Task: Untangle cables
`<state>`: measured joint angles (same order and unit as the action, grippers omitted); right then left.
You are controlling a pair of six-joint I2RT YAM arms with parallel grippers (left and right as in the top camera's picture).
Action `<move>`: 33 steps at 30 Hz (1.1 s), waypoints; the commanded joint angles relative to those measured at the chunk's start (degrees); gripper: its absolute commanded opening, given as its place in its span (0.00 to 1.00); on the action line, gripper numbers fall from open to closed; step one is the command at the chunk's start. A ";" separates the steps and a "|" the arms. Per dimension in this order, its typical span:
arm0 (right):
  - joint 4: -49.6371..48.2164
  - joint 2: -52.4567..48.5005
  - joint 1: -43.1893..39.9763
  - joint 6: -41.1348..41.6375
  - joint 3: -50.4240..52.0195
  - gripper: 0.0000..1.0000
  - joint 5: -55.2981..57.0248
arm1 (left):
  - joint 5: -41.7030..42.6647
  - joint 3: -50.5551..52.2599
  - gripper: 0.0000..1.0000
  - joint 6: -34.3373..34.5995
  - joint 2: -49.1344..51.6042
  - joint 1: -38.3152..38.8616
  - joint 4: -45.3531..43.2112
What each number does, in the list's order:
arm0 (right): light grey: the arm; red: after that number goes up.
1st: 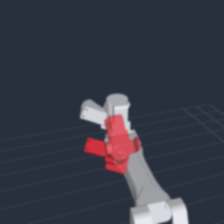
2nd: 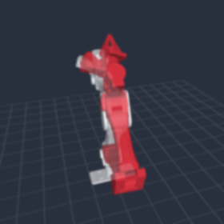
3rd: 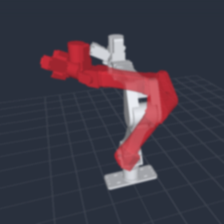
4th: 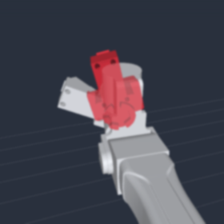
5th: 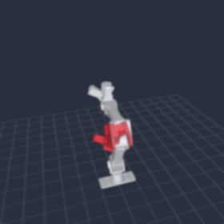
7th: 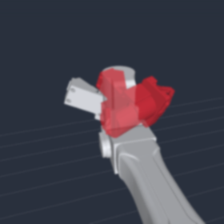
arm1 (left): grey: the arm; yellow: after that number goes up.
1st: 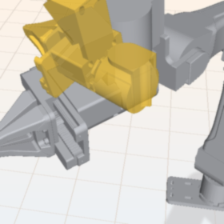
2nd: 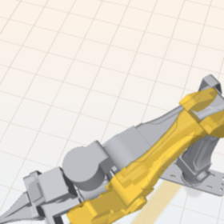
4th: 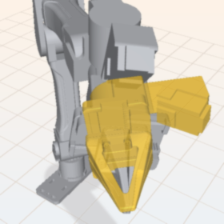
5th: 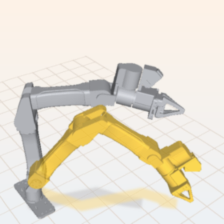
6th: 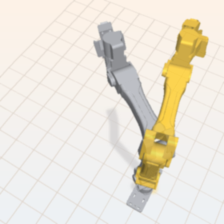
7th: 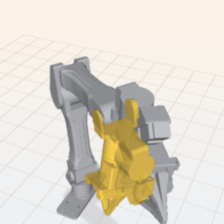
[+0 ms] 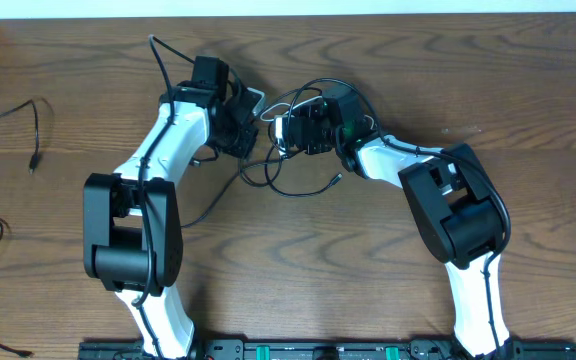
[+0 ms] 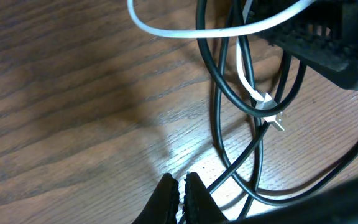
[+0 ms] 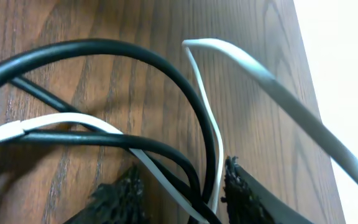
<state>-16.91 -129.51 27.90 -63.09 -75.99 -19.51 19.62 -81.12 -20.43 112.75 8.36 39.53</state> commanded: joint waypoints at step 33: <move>42.32 33.03 -3.28 10.05 0.72 0.01 -11.10 | 0.31 0.46 0.07 -0.28 0.48 0.42 -2.32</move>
<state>24.45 -99.72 24.71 -54.00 -75.24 -28.18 19.62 -81.10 -20.40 112.75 8.69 37.04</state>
